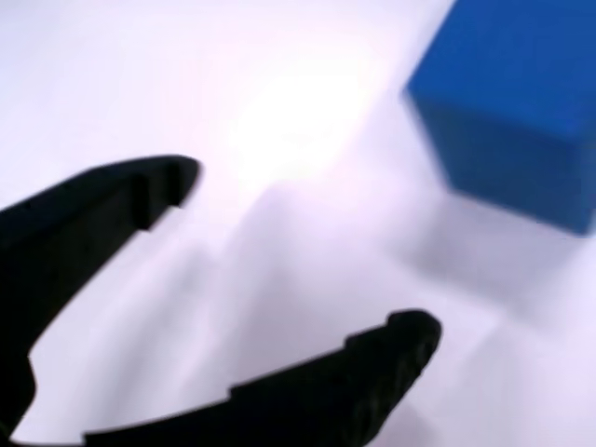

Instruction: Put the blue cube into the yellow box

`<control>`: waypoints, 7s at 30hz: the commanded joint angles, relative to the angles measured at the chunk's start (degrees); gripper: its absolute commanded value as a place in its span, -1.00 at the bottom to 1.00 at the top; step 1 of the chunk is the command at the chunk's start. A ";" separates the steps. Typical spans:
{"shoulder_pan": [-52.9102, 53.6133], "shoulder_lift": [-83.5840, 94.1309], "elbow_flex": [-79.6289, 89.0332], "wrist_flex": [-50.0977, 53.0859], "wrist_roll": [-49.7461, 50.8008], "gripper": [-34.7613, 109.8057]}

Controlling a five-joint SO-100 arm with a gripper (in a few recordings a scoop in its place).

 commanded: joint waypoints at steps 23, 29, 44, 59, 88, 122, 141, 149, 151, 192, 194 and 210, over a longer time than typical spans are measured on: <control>2.99 -14.50 -30.15 -2.46 -3.43 0.17; 2.90 -18.90 -34.98 -1.93 -3.96 0.12; 0.79 -22.76 -38.23 -3.25 -4.57 -0.16; 1.23 -19.16 -31.90 -1.49 -5.36 -0.23; -27.86 40.78 10.28 21.01 7.91 -0.23; -73.92 49.22 0.62 58.62 26.19 -0.20; -78.75 41.22 2.37 55.63 29.71 -0.10; -79.54 39.55 3.08 53.96 32.61 0.03; -79.10 39.81 2.11 53.61 32.52 0.03; -13.80 81.91 48.52 27.07 3.96 -0.49; -12.83 84.55 51.50 27.86 3.60 -0.49; -11.51 106.96 57.83 65.83 -0.97 -0.52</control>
